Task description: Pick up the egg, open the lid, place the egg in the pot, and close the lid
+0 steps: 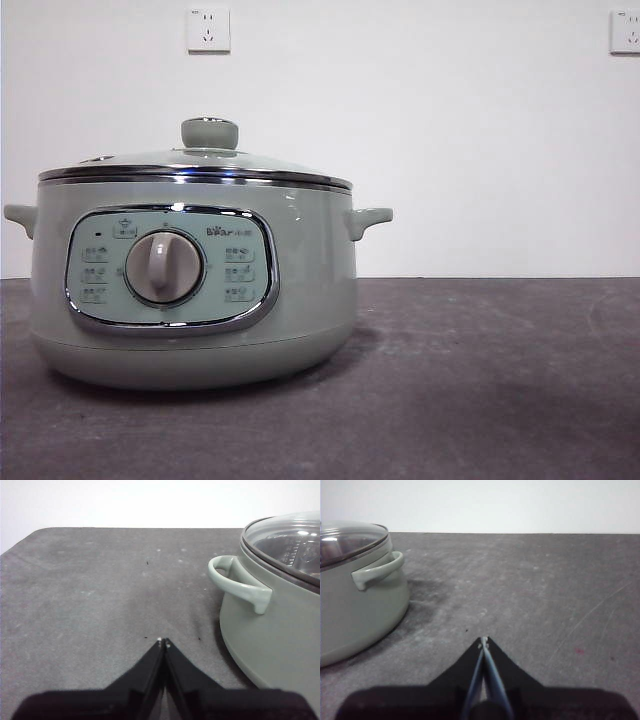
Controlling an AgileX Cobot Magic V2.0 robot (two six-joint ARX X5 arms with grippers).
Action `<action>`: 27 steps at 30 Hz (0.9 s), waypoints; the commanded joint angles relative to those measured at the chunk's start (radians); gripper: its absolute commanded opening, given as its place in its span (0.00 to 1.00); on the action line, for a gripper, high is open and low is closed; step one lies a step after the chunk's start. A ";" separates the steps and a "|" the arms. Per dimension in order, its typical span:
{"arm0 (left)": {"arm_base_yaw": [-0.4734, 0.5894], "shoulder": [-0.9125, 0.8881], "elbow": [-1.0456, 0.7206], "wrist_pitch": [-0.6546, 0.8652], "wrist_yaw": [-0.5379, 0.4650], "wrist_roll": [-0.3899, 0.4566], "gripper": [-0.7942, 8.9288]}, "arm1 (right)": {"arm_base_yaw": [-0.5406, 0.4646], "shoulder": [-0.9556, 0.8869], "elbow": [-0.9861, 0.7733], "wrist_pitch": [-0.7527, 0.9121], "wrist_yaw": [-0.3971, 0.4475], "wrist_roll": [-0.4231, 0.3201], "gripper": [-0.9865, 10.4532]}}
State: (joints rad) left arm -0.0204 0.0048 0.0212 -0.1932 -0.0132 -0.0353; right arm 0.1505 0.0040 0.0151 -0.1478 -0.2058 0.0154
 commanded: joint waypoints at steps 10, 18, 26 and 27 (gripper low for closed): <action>0.003 -0.003 -0.016 0.003 0.004 -0.003 0.08 | 0.001 0.022 -0.009 -0.021 0.025 0.070 0.09; 0.003 -0.003 -0.016 0.003 0.004 -0.003 0.08 | 0.001 0.022 -0.009 -0.021 0.025 0.070 0.09; 0.003 -0.003 -0.016 0.003 0.004 -0.003 0.08 | 0.001 0.022 -0.009 -0.021 0.025 0.070 0.09; 0.003 -0.003 -0.016 0.003 0.004 -0.003 0.08 | 0.001 0.022 -0.009 -0.021 0.025 0.070 0.09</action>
State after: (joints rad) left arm -0.0204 0.0048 0.0212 -0.1928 -0.0128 -0.0353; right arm 0.1505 0.0250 0.0166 -0.1570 -0.1829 0.0753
